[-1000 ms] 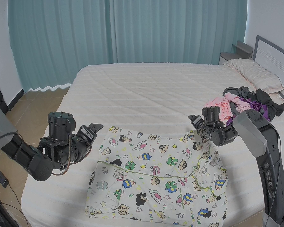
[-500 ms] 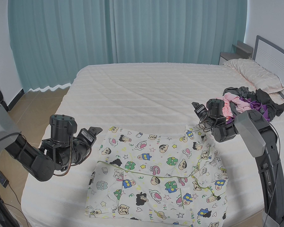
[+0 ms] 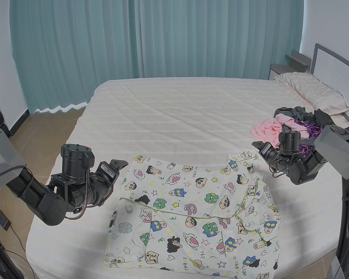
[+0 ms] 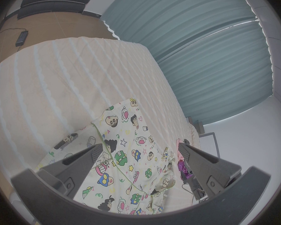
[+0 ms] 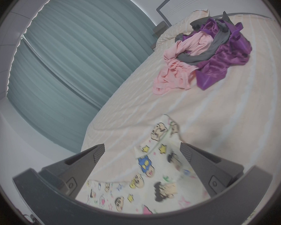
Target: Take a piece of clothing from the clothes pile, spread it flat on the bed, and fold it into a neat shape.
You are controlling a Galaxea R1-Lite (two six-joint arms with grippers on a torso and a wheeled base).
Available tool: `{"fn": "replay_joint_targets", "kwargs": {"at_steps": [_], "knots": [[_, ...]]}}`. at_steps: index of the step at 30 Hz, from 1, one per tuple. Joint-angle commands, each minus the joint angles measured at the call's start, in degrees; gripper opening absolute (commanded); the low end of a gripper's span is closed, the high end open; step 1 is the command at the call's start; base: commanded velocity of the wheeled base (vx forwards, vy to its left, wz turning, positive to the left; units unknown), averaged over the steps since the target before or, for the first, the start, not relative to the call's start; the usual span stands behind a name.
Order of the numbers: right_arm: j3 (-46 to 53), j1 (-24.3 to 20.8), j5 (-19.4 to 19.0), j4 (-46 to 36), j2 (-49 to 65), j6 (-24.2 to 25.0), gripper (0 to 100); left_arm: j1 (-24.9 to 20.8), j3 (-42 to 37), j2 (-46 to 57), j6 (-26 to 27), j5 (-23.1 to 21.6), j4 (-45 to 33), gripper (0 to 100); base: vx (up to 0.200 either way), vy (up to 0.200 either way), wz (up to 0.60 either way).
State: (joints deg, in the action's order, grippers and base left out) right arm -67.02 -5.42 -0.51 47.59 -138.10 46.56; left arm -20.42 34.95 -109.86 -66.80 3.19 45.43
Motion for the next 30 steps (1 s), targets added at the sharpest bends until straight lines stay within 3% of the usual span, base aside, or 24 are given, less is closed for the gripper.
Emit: {"fn": "replay_joint_targets", "kwargs": {"at_steps": [1,5,12,20,30], "knots": [[25.1,4.6,-7.3,10.6,15.5,-4.7,100,-0.4,-2.5,0.1,-2.5,-3.0,2.4,100,0.0,0.0,0.0],[32.6,3.2,-7.5,15.5,15.4,-4.6,100,-0.4,-3.4,0.1,-2.5,-3.0,3.7,100,0.0,0.0,0.0],[39.5,-3.4,-7.5,20.0,14.7,-4.0,100,-0.4,-3.7,-0.3,-2.4,-3.0,4.1,100,0.0,0.0,0.0],[34.2,-8.1,-6.4,19.4,7.4,-2.4,100,-0.4,-3.6,-0.4,-2.4,-3.0,4.1,100,0.0,0.0,0.0],[25.2,-6.4,-5.0,15.3,0.0,-2.7,100,-0.1,-3.4,-0.9,-2.4,-3.0,4.2,100,0.0,0.0,0.0]]}}
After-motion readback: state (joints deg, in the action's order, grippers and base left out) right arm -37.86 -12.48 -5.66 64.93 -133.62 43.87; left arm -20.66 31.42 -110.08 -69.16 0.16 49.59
